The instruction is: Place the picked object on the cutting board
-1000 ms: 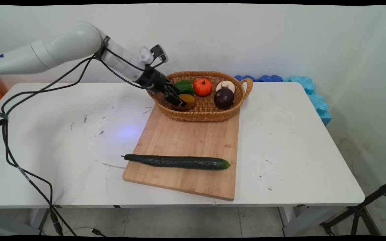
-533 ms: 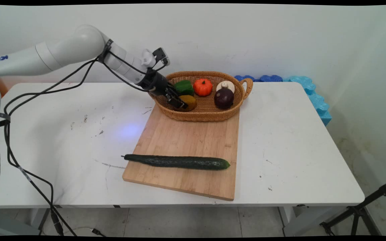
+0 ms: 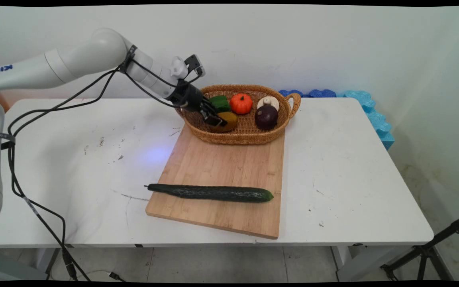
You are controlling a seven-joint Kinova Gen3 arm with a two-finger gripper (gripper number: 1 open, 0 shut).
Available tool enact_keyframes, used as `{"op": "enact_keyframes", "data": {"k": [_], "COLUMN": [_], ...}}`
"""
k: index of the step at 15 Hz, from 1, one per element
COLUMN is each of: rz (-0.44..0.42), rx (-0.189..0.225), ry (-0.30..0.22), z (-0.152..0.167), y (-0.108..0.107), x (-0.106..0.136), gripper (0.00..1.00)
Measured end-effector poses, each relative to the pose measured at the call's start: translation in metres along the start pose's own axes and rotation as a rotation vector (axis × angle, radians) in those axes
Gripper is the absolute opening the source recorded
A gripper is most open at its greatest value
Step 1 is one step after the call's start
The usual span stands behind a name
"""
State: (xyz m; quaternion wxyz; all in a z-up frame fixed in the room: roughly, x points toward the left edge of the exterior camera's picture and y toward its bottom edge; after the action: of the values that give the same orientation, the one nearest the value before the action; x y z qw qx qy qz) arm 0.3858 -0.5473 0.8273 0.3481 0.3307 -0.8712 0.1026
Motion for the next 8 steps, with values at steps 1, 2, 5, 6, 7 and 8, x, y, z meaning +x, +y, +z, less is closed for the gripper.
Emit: {"op": "enact_keyframes", "data": {"k": [1, 2, 5, 6, 7, 8], "rz": [-0.004, -0.009, -0.017, -0.017, -0.018, -0.017], "rx": [0.005, 0.008, 0.016, 0.017, 0.016, 0.014], "ry": [0.006, 0.013, 0.034, 0.045, 0.059, 0.073], "z": [-0.003, -0.008, -0.023, -0.031, -0.041, -0.051], "y": [0.000, 0.000, 0.002, 0.004, 0.007, 0.012], "x": [0.005, 0.010, 0.024, 0.032, 0.040, 0.048], "gripper": [0.00, 0.00, 0.00, 0.00, 0.00, 0.00]}}
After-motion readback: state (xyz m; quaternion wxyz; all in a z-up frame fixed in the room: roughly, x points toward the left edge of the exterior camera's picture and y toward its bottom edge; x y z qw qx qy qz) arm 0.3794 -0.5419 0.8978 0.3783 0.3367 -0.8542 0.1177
